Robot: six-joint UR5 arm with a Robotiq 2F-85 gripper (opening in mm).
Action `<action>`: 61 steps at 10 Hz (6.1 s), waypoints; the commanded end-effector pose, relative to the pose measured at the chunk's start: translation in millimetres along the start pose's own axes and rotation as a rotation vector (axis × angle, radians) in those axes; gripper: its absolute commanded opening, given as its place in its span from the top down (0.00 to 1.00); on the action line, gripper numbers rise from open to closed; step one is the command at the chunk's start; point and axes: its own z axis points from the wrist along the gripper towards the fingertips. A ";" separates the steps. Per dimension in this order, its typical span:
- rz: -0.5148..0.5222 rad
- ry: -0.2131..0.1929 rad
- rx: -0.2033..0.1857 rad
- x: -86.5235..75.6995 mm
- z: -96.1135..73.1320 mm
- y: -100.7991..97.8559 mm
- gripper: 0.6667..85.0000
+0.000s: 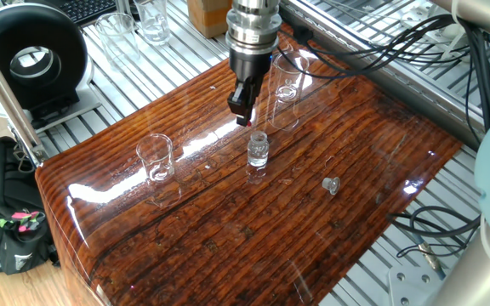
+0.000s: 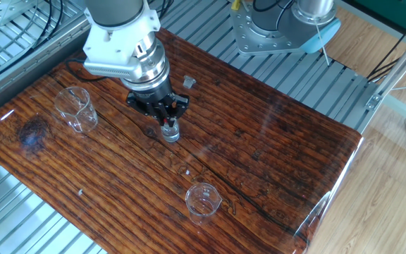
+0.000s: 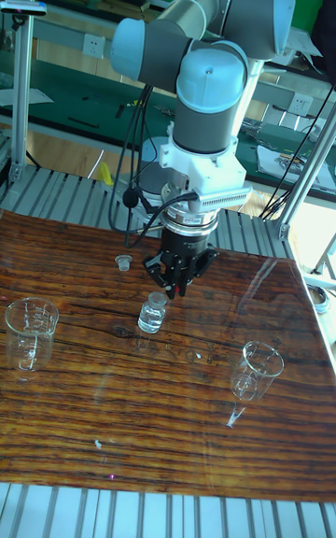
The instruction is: Transfer liquid using a dropper
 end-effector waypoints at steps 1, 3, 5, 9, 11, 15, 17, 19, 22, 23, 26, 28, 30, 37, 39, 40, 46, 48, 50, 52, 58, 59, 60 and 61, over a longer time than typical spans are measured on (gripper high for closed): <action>0.009 -0.014 -0.008 -4.6 -2.6 2.7 0.75; 0.023 -0.009 0.007 -3.3 -2.3 -1.2 0.91; 0.036 -0.015 -0.002 -4.3 -2.9 1.5 0.98; 0.039 -0.003 0.002 -2.3 -8.8 0.1 0.98; 0.039 -0.005 0.006 -2.6 -9.0 -1.3 0.98; 0.012 -0.004 0.025 -2.2 -11.9 -10.1 0.96; 0.008 -0.003 0.019 -1.7 -13.3 -10.2 0.95; -0.003 -0.003 0.002 -1.6 -13.2 -5.8 0.87; -0.027 0.006 -0.005 0.2 -12.3 -4.7 0.70; -0.032 0.005 -0.003 -0.1 -11.9 -5.5 0.70; -0.035 0.007 -0.009 0.7 -11.2 -4.7 0.66; -0.034 0.004 -0.016 -0.7 -10.7 -2.6 0.64; -0.027 0.001 -0.022 -1.6 -6.6 3.1 0.63; -0.039 0.042 0.006 13.3 -3.6 -3.8 0.55; -0.040 0.044 0.003 14.4 -6.6 -4.8 0.54; -0.043 0.046 0.004 13.5 -9.7 -5.7 0.54; -0.051 0.083 0.011 23.2 -23.8 -9.5 0.54; -0.058 0.084 0.010 20.9 -34.7 -9.4 0.54; -0.074 0.069 0.045 8.5 -44.8 -11.9 0.54; -0.095 0.042 0.088 -11.9 -54.8 -11.4 0.55; -0.350 -0.022 0.230 -60.6 -56.4 11.3 0.53; -0.431 -0.007 0.232 -62.7 -49.3 19.2 0.47; -0.457 0.017 0.214 -58.2 -39.4 36.3 0.44; -0.496 0.046 0.188 -49.2 -25.9 50.1 0.44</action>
